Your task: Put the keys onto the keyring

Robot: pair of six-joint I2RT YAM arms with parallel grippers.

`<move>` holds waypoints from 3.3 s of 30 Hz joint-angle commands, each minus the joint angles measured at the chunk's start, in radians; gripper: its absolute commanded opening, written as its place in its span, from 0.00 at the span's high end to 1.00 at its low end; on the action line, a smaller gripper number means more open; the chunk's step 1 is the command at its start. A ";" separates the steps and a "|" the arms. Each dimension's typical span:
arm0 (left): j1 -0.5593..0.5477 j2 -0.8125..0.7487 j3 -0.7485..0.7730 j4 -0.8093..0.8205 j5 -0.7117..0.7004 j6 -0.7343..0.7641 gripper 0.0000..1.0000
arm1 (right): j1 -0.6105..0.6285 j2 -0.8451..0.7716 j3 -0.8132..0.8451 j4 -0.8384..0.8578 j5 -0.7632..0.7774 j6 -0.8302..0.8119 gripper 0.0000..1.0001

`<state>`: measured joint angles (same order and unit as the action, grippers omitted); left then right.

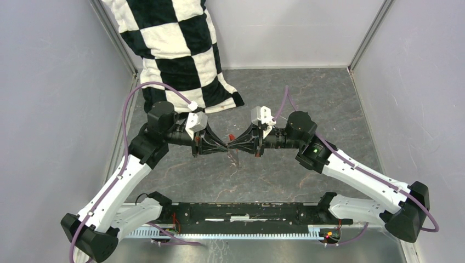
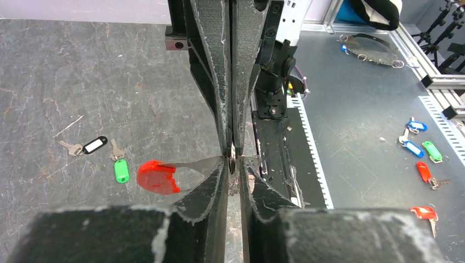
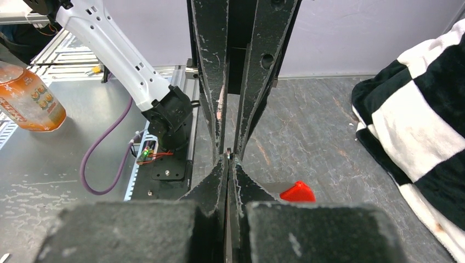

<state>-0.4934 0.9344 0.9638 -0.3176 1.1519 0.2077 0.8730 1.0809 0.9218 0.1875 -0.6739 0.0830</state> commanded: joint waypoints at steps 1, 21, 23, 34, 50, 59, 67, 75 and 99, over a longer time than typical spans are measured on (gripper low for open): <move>-0.006 -0.022 -0.008 0.057 -0.004 -0.060 0.80 | -0.001 -0.016 -0.003 0.076 -0.006 0.020 0.99; -0.005 -0.057 -0.054 0.035 0.027 0.052 0.98 | -0.078 -0.122 -0.009 0.004 0.144 0.013 0.30; -0.005 -0.058 -0.064 0.034 0.035 0.059 0.98 | -0.113 -0.131 -0.021 -0.023 0.195 0.018 0.28; -0.004 0.006 -0.062 -0.086 -0.034 0.200 0.98 | -0.333 0.053 -0.158 -0.205 0.791 0.127 0.25; -0.004 -0.009 -0.060 -0.147 -0.024 0.257 0.98 | -0.417 0.476 -0.113 -0.003 0.803 0.054 0.38; -0.004 -0.017 -0.064 -0.147 -0.024 0.254 0.98 | -0.413 0.468 -0.145 0.024 0.740 0.121 0.38; -0.004 -0.017 -0.067 -0.146 -0.026 0.267 0.98 | -0.345 0.393 -0.274 0.043 0.760 0.227 0.41; -0.004 -0.023 -0.063 -0.146 -0.023 0.262 0.98 | -0.317 0.427 -0.278 0.061 0.792 0.262 0.52; -0.004 -0.040 -0.064 -0.147 -0.018 0.257 0.98 | -0.307 0.548 -0.192 0.087 0.841 0.263 0.60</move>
<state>-0.4950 0.9150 0.8837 -0.4816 1.1076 0.4362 0.5613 1.6093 0.6857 0.2329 0.1371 0.3370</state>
